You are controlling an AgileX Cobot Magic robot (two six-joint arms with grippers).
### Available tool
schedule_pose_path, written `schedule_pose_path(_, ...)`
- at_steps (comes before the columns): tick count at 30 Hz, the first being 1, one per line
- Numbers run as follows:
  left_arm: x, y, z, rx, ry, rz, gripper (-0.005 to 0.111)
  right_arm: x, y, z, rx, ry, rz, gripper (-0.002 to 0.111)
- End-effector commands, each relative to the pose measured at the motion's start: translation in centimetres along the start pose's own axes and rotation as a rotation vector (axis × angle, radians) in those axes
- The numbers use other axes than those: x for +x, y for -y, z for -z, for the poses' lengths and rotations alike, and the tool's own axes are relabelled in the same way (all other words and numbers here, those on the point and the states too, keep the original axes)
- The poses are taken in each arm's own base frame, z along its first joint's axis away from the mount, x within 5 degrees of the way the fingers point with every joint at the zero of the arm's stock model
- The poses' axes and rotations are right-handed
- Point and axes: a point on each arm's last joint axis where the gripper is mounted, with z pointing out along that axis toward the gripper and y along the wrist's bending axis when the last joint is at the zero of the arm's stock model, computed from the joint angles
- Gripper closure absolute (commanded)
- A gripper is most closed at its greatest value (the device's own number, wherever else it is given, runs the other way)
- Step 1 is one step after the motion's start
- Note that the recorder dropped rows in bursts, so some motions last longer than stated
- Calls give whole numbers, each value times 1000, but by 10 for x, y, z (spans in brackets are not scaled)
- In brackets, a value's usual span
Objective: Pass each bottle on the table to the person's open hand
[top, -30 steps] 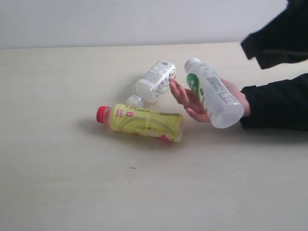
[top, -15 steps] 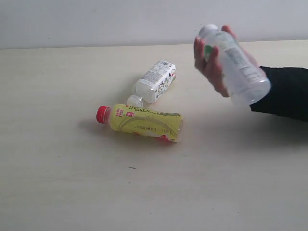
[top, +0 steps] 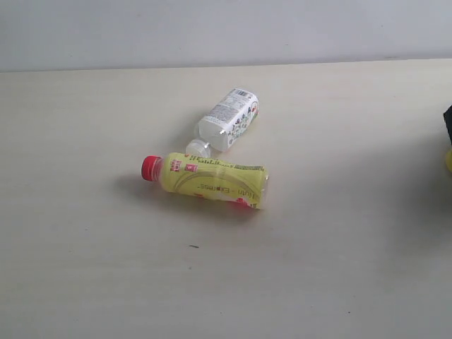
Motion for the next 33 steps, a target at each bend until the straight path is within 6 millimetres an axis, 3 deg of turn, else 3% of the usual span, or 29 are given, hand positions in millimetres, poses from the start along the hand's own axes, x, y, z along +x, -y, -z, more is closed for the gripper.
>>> schedule_pose_path(1,-1,0,0,-3,15,-7,107,0,-1,3,-6,25,-17,108)
schedule_pose_path(6,-1,0,0,-3,15,-7,107,2,-1,7,-5,70,-72,108)
schedule_pose_path(13,-1,0,0,-3,15,-7,107,41,-3,-17,-2,16,-56,108)
schedule_pose_path(26,-1,0,0,-3,15,-7,107,30,-1,-17,26,162,4,108)
schedule_pose_path(33,-1,0,0,-3,15,-7,107,29,-3,-17,1,166,-63,108)
